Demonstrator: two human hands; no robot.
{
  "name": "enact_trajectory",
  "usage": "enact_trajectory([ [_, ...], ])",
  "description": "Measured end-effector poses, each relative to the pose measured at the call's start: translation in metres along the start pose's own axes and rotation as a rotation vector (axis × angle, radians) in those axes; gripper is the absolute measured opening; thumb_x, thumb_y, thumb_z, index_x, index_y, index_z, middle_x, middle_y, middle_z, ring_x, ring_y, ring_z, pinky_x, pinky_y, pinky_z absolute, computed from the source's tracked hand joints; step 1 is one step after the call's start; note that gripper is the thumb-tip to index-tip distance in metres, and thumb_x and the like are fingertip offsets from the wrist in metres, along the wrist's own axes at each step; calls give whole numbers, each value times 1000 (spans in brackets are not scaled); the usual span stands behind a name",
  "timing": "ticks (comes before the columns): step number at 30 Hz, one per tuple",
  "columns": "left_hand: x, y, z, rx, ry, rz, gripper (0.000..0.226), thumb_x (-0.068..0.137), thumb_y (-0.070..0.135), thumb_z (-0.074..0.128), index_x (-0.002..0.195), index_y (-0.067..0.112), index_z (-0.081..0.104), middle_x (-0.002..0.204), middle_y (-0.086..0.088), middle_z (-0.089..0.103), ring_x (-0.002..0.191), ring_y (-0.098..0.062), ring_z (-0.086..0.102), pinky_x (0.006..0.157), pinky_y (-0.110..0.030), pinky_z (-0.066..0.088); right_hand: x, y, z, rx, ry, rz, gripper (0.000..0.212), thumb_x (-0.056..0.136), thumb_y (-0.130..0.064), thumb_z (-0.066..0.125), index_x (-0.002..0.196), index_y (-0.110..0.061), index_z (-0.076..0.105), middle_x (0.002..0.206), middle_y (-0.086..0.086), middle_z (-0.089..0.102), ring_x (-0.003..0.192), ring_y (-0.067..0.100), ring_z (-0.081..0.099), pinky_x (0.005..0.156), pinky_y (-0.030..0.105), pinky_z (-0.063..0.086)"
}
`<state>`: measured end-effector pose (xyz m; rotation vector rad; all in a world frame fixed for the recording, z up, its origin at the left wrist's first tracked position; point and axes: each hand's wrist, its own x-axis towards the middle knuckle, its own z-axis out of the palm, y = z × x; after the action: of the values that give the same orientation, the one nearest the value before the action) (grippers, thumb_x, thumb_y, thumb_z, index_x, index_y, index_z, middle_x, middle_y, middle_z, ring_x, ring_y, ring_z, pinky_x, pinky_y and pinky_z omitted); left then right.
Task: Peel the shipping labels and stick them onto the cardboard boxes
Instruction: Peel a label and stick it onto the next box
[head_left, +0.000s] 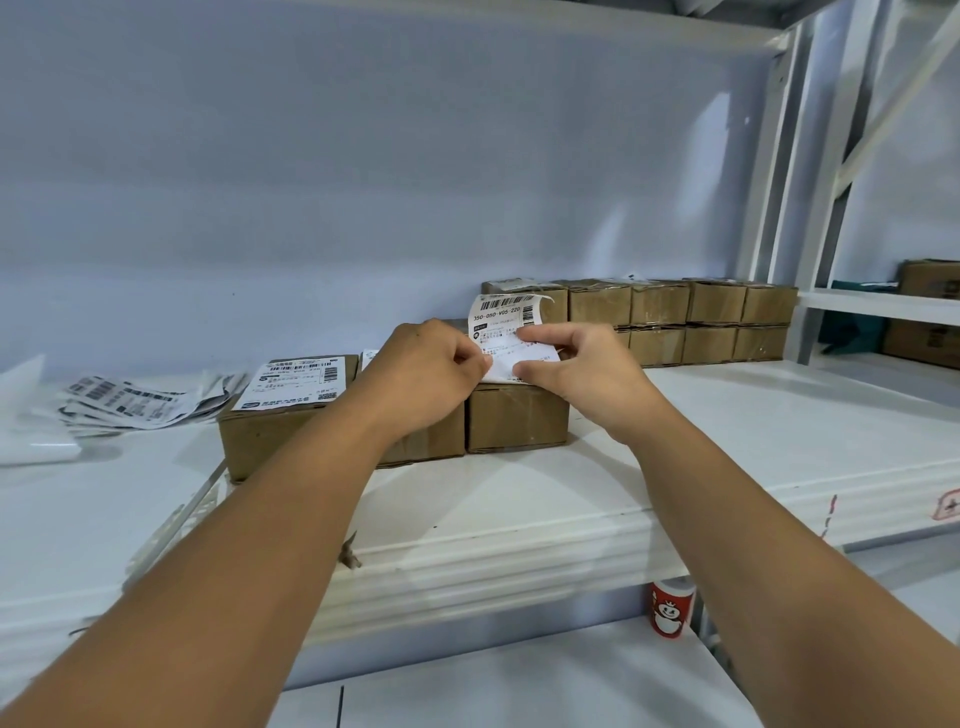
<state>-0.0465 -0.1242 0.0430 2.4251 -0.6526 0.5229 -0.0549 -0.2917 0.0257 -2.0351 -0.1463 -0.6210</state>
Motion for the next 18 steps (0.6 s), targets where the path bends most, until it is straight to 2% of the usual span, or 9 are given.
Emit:
enact_trajectory([
  [2,-1,2,0,9,0,5,24,93,26,51,96,14,71,101,-5,68,92,-23,60,75,-30,46,0,0,0,-13,-7,-3,38,81,-19,74,118,-22,66,80,-21,52,70,-3,50,64,5,36],
  [6,-1,0,0,36,-5,26,24,89,19,49,93,5,69,102,-13,66,93,-27,58,80,-36,47,0,1,0,-9,3,1,39,80,-20,74,119,-22,66,107,-8,65,89,3,58,78,12,42],
  [10,-1,-2,2,57,-11,56,25,90,18,48,93,1,66,101,-14,65,93,-28,58,81,-37,46,-3,-1,-1,-33,7,-8,37,82,-20,73,118,-24,66,101,-10,63,84,0,56,67,6,40],
  [13,-1,0,2,37,2,53,24,90,15,48,99,0,65,109,-14,62,99,-27,56,84,-35,44,-3,-3,-1,-29,18,-8,40,82,-19,72,121,-24,65,116,-5,65,97,7,60,79,14,45],
  [18,-2,2,1,84,-10,84,27,91,14,47,106,-1,63,117,-10,59,102,-24,55,89,-37,43,-4,-3,0,-26,15,-1,40,83,-18,72,122,-23,64,116,-5,64,99,7,60,80,13,46],
])
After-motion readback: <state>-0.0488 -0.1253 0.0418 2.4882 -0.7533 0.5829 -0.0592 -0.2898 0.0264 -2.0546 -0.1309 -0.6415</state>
